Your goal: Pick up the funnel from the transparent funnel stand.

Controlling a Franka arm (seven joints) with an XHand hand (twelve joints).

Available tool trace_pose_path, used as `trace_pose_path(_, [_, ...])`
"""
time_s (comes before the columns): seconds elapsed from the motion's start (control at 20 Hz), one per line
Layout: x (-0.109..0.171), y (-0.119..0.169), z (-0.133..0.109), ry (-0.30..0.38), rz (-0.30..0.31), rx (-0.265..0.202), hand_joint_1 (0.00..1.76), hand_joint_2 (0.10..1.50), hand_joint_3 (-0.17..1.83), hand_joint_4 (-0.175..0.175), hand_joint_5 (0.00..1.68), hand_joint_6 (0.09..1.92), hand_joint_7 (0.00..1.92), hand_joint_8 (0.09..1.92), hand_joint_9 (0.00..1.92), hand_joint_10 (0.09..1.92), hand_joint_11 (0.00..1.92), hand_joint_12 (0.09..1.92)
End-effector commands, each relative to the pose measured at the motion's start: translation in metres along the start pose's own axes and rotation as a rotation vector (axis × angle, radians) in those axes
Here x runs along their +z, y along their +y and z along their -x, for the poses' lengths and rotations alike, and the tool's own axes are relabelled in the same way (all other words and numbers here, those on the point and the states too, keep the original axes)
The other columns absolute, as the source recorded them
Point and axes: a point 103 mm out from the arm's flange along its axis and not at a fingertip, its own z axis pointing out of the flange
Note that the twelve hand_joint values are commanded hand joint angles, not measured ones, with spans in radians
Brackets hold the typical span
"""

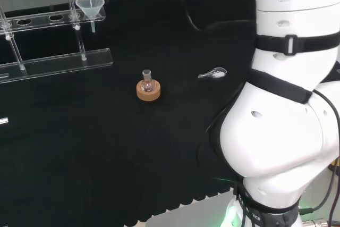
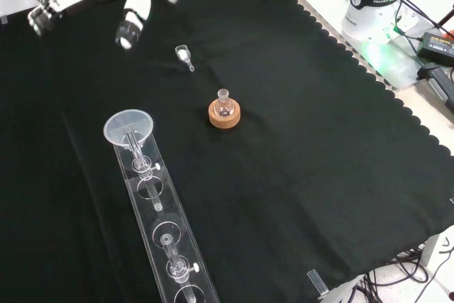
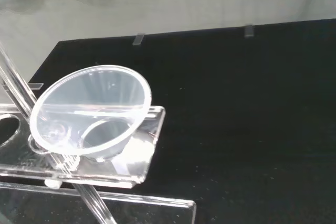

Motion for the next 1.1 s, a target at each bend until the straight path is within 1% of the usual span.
trace_pose_path(0.05, [0.037,0.015,-0.033,-0.001,-0.101,-0.032,0.14,0.84,0.0,0.076,0.0,0.09,0.0,0.09,0.0,0.09,0.0,0.42])
trace_pose_path(0.15, [0.042,0.013,-0.039,-0.002,-0.121,-0.025,0.15,0.84,0.0,0.076,0.0,0.09,0.0,0.09,0.0,0.09,0.0,0.46])
trace_pose_path(0.2, [0.043,0.011,-0.041,0.024,-0.132,-0.024,0.15,0.84,0.0,0.076,0.0,0.09,0.0,0.09,0.0,0.09,0.0,0.48])
trace_pose_path(0.3, [0.046,0.007,-0.044,0.114,-0.149,-0.026,0.15,0.84,0.0,0.075,0.0,0.09,0.0,0.09,0.0,0.09,0.0,0.49])
trace_pose_path(0.35, [0.047,0.005,-0.045,0.139,-0.154,-0.012,0.15,0.84,0.0,0.075,0.0,0.09,0.0,0.09,0.0,0.09,0.0,0.49])
trace_pose_path(0.4, [0.049,0.003,-0.047,0.149,-0.161,0.001,0.16,0.84,0.0,0.074,0.0,0.09,0.0,0.09,0.0,0.09,0.0,0.49])
trace_pose_path(0.45, [0.051,0.001,-0.048,0.15,-0.163,0.009,0.16,0.85,0.0,0.073,0.0,0.09,0.0,0.09,0.0,0.09,0.0,0.49])
trace_pose_path(0.6, [0.062,-0.001,-0.047,0.167,-0.181,0.013,0.16,0.85,0.0,0.071,0.0,0.09,0.0,0.09,0.0,0.09,0.0,0.5])
trace_pose_path(0.8, [0.087,0.004,-0.043,0.169,-0.209,0.035,0.16,0.85,0.0,0.069,0.0,0.09,0.0,0.09,0.0,0.09,0.0,0.5])
trace_pose_path(0.9, [0.094,0.006,-0.044,0.163,-0.217,0.036,0.16,0.85,0.0,0.069,0.0,0.09,0.0,0.09,0.0,0.09,0.0,0.51])
trace_pose_path(1.1, [0.105,0.008,-0.052,0.144,-0.234,0.019,0.16,0.84,0.0,0.067,0.0,0.09,0.0,0.09,0.0,0.09,0.0,0.51])
